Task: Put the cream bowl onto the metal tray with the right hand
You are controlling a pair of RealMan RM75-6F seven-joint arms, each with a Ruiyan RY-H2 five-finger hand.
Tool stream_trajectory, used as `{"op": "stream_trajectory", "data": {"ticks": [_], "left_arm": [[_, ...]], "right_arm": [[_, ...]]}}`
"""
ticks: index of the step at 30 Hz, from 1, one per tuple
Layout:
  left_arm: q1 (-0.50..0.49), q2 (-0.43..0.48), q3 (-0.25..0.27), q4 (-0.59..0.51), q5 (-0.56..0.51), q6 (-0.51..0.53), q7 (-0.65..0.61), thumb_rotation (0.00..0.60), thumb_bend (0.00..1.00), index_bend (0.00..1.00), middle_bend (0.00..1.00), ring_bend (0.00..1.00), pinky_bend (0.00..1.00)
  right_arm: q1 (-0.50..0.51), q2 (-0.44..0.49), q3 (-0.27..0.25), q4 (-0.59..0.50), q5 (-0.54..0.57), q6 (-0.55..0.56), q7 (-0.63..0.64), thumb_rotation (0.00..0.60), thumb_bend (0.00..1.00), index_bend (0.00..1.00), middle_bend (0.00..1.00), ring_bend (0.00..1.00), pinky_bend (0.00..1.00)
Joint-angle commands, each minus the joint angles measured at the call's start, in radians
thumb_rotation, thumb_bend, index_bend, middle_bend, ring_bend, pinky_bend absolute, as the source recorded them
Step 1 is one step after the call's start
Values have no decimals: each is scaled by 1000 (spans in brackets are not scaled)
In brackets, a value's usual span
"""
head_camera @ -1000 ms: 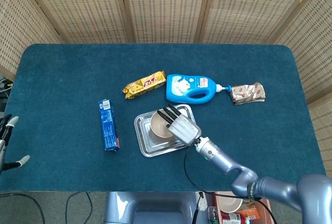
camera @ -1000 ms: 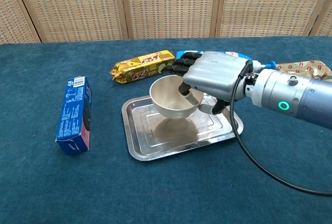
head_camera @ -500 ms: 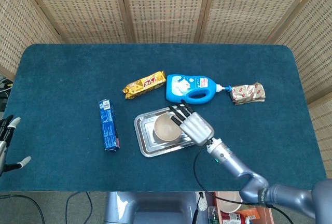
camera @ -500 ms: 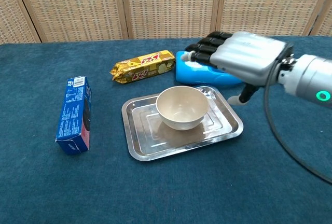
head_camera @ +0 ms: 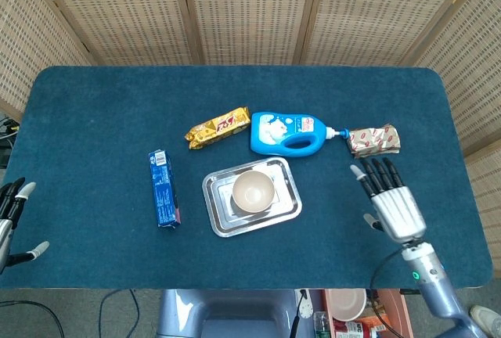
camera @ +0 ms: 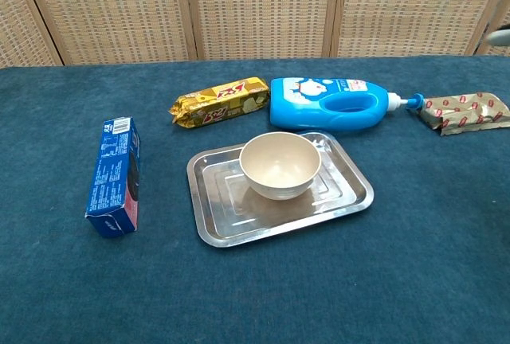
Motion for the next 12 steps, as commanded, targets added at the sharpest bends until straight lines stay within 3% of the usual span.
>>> {"op": "stream_trajectory", "data": {"ticks": [1,12], "left_arm": [[6,-5,7,5,18,13,-6,600,0,0,0,0,0],[1,-20,4,18,20,9,3,600,0,0,0,0,0]], "right_arm": [[-118,22,-40,33,26,93,150,600,0,0,0,0,0],[-182,40,-18,40,32,144,239,600,0,0,0,0,0]]}}
